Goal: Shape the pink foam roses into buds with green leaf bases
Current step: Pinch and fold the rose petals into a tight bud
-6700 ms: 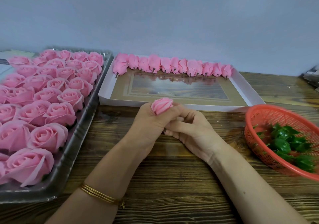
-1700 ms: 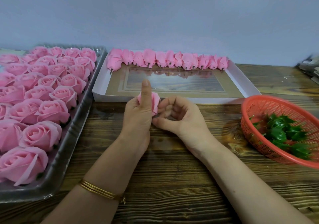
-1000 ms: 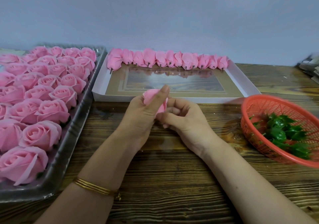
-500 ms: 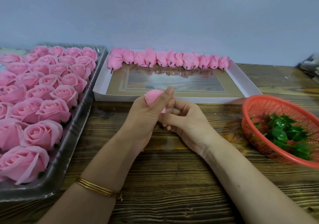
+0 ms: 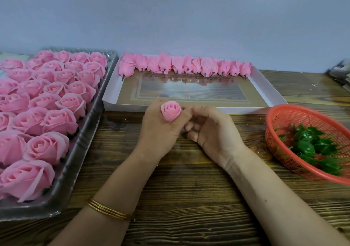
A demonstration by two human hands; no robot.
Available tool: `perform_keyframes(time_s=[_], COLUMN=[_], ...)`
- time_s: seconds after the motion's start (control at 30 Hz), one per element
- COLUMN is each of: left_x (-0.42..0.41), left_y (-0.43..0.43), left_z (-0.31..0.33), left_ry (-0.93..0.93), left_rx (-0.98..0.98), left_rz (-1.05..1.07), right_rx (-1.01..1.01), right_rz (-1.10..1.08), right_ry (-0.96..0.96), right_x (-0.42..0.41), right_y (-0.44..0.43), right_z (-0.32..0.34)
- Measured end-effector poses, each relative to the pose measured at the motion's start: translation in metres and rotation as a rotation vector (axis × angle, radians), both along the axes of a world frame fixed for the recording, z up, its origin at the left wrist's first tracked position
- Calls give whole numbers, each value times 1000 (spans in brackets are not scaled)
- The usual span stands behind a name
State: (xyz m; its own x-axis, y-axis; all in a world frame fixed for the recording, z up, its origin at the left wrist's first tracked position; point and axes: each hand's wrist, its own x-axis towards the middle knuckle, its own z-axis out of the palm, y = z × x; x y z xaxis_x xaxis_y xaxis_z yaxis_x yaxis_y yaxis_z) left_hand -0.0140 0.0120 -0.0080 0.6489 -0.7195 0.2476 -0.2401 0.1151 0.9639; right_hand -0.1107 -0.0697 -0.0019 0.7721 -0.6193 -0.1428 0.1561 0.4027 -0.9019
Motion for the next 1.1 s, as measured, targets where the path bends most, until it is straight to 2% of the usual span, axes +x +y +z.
perform_keyframes(time_s=[0.07,0.13,0.23,0.47,0.93,1.0,1.1], left_x=[0,-1,-4,-3,-6,-6,-6], left_y=[-1,1,2,3,3,3,-1], left_z=[-1,-2,-1,0,0,0,-1], left_ry=[-126,-189,-216,-262,-231,-180,-67], left_rx=[45,72,126,139,86,76,35], left_rz=[67,43,-64,-54,-104,-88,0], right_rx=[-48,-101,-135,-129,-144,-144,-31], right_rz=[-59,-74,-62,-53,-47,-33,-60], right_ry=[40,61,76,87,77,52,13], right_x=[1,2,2,2,1,1,2], right_y=[0,2,5,5,4,5,3], right_z=[-1,-2,-3,-5,-7,-5,-4])
